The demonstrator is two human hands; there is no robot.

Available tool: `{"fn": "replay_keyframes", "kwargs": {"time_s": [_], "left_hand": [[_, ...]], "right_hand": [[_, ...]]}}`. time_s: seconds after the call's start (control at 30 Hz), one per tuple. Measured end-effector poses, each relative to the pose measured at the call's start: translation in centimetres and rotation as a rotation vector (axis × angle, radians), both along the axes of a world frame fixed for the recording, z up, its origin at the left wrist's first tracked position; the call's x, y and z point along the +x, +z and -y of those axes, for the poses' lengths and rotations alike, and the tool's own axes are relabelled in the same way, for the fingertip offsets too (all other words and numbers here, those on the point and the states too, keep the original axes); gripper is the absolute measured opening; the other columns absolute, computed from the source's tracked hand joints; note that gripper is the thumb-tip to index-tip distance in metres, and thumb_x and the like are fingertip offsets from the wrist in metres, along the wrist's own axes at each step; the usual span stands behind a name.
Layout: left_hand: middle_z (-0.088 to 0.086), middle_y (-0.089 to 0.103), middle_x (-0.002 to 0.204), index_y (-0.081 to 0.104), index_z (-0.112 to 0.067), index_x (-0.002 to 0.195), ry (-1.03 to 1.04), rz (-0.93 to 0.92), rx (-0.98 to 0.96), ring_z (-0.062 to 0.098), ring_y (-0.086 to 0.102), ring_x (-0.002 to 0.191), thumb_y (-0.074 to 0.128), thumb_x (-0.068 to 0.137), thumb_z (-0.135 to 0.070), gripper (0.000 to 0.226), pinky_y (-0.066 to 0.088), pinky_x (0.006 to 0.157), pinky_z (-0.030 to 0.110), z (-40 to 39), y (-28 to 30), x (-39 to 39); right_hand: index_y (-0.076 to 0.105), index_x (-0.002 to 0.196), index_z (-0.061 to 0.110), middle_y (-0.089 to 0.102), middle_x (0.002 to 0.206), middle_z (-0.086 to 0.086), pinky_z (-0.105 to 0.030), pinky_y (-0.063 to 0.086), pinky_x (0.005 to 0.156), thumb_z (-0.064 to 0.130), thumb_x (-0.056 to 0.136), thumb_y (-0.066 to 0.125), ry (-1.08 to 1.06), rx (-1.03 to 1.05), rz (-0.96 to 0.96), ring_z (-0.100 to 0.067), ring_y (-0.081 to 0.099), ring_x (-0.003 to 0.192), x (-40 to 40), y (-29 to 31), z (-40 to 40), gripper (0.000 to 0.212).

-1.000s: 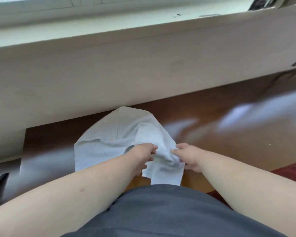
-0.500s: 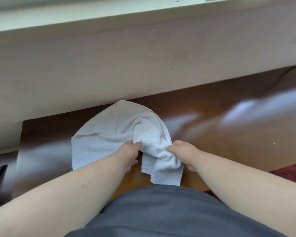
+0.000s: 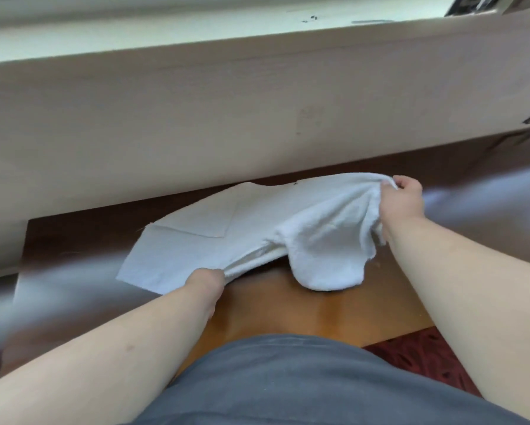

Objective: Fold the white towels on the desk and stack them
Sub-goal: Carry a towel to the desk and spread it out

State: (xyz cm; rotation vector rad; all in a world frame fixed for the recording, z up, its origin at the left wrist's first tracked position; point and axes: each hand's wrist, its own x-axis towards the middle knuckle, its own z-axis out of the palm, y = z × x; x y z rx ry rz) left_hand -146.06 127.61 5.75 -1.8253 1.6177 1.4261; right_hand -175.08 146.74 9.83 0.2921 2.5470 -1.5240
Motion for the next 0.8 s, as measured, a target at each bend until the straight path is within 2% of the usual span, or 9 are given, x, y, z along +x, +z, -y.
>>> {"fn": "replay_keyframes", "kwargs": {"time_s": [0.07, 0.13, 0.33, 0.43, 0.53, 0.6, 0.67, 0.73, 0.8], "left_hand": [[0.021, 0.053, 0.115, 0.052, 0.004, 0.129, -0.131, 0.029, -0.018, 0.039, 0.052, 0.114, 0.044, 0.102, -0.021, 0.038, 0.042, 0.096, 0.038, -0.5, 0.2, 0.0], [0.019, 0.056, 0.124, 0.053, 0.002, 0.132, -0.359, 0.09, -0.023, 0.038, 0.051, 0.122, 0.044, 0.102, -0.022, 0.04, 0.042, 0.093, 0.036, -0.7, 0.5, -0.3], [0.005, 0.054, 0.136, 0.046, -0.024, 0.141, -0.576, 0.004, -0.334, 0.024, 0.056, 0.118, 0.044, 0.094, -0.011, 0.049, 0.048, 0.093, 0.031, 0.7, -1.1, -0.4], [0.0, 0.019, 0.162, 0.014, -0.023, 0.158, -0.889, 0.119, -0.426, 0.022, 0.027, 0.145, 0.044, 0.089, 0.002, 0.079, 0.035, 0.113, 0.038, 2.6, -2.0, 0.0], [0.003, -0.013, 0.166, -0.01, -0.018, 0.158, -1.27, 0.387, -0.366, 0.025, 0.009, 0.152, 0.05, 0.089, 0.002, 0.094, 0.027, 0.118, 0.042, 3.6, -2.3, 1.3], [0.01, -0.005, 0.165, -0.006, -0.012, 0.158, -1.432, 0.546, -0.403, 0.029, 0.027, 0.145, 0.055, 0.089, -0.005, 0.092, 0.038, 0.111, 0.04, 3.4, -2.2, 1.1], [0.009, 0.027, 0.156, 0.019, -0.01, 0.156, -1.436, 0.64, -0.331, 0.028, 0.045, 0.133, 0.058, 0.091, -0.016, 0.076, 0.043, 0.103, 0.039, 2.8, -1.5, 0.0], [0.004, 0.055, 0.13, 0.052, -0.016, 0.138, -1.52, 0.676, -0.189, 0.027, 0.058, 0.115, 0.059, 0.088, -0.019, 0.051, 0.049, 0.096, 0.038, 1.9, -1.1, -0.6], [0.007, 0.064, 0.118, 0.063, -0.014, 0.122, -1.708, 0.72, -0.1, 0.031, 0.064, 0.106, 0.055, 0.086, -0.019, 0.038, 0.05, 0.089, 0.04, 0.9, -0.9, -0.2]], "right_hand": [[0.032, 0.155, 0.026, 0.053, 0.147, -0.003, -0.041, 0.042, 0.112, 0.028, 0.097, 0.059, 0.096, -0.043, 0.128, -0.025, 0.055, 0.129, -0.4, -0.4, -0.2, 0.064], [0.015, 0.161, 0.029, 0.038, 0.16, -0.005, -0.048, 0.035, 0.117, 0.028, 0.096, 0.063, 0.243, 0.111, 0.215, -0.031, 0.043, 0.141, 0.1, -1.3, -0.9, 0.081], [0.046, 0.145, 0.02, 0.045, 0.146, -0.015, -0.04, 0.046, 0.102, 0.03, 0.088, 0.068, 0.38, 0.559, 0.163, -0.037, 0.053, 0.125, 5.6, -4.6, -3.7, 0.062], [0.037, 0.151, 0.019, 0.041, 0.151, -0.01, -0.037, 0.046, 0.103, 0.042, 0.088, 0.07, 0.703, 0.665, 0.336, -0.03, 0.048, 0.132, 9.3, -6.3, -4.3, 0.075], [0.018, 0.16, 0.023, 0.013, 0.167, -0.004, -0.041, 0.03, 0.119, 0.056, 0.09, 0.062, 1.104, 0.967, 0.316, -0.027, 0.02, 0.152, 10.5, -7.2, -5.1, 0.089], [0.022, 0.159, 0.025, 0.01, 0.168, -0.002, -0.045, 0.025, 0.121, 0.049, 0.094, 0.055, 1.165, 1.083, 0.294, -0.025, 0.016, 0.153, 9.4, -6.9, -5.3, 0.077], [0.038, 0.151, 0.024, 0.026, 0.162, -0.002, -0.045, 0.029, 0.117, 0.033, 0.094, 0.046, 1.077, 1.138, 0.324, -0.025, 0.027, 0.147, 7.7, -6.1, -5.0, 0.058], [0.044, 0.146, 0.024, 0.034, 0.157, -0.003, -0.046, 0.029, 0.116, 0.021, 0.092, 0.041, 1.021, 1.231, 0.389, -0.026, 0.028, 0.145, 6.1, -5.3, -4.5, 0.054], [0.04, 0.149, 0.024, 0.027, 0.161, -0.002, -0.049, 0.021, 0.12, 0.013, 0.092, 0.041, 1.046, 1.355, 0.426, -0.026, 0.018, 0.151, 5.3, -4.9, -4.4, 0.058]]}}
